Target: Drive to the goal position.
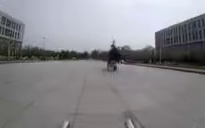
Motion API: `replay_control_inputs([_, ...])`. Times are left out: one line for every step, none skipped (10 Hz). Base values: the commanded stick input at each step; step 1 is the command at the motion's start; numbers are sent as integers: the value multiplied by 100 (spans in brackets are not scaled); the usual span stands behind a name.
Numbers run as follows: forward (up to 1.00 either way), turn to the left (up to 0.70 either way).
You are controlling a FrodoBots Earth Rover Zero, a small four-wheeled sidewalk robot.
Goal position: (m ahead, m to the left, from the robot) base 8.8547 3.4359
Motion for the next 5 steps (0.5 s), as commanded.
replay_control_inputs([100, 0])
replay_control_inputs([100, 0])
replay_control_inputs([100, 0])
replay_control_inputs([100, 0])
replay_control_inputs([100, 0])
